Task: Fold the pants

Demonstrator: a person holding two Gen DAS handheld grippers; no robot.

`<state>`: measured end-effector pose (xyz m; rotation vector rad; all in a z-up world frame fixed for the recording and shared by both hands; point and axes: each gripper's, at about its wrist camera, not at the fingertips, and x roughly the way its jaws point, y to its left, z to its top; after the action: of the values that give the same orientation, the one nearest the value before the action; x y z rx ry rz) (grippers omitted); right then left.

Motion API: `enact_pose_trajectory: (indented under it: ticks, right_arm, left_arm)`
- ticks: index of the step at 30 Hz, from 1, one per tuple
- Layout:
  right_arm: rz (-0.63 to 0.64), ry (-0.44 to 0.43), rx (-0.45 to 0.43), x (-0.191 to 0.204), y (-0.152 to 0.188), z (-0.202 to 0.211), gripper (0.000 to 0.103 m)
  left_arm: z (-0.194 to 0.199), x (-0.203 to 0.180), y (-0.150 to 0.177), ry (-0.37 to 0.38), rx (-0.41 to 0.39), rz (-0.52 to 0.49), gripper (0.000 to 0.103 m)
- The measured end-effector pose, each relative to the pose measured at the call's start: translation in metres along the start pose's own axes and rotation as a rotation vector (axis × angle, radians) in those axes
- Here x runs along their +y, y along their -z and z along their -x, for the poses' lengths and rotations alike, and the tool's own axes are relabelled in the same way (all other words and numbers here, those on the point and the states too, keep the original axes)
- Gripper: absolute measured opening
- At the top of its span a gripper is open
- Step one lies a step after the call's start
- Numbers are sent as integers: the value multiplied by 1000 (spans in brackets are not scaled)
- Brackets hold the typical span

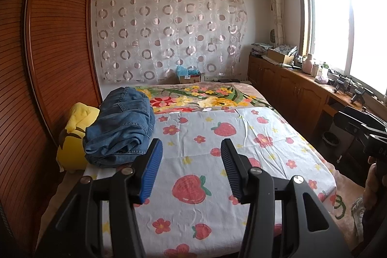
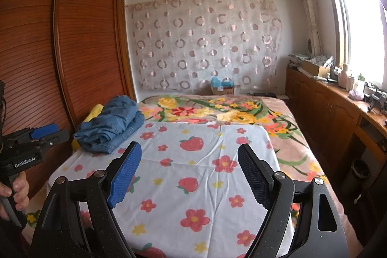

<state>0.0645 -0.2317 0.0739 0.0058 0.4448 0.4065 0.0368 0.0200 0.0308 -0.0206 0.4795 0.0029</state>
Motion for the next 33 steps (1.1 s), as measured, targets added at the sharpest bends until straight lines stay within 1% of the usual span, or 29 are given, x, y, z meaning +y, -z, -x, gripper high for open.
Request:
enact_pose_trajectory:
  ticks: [33]
  right_arm:
    - [1,-1,-3,1,2,-1,84]
  left_arm:
    - [1,4,1,-4,-3,-1,50]
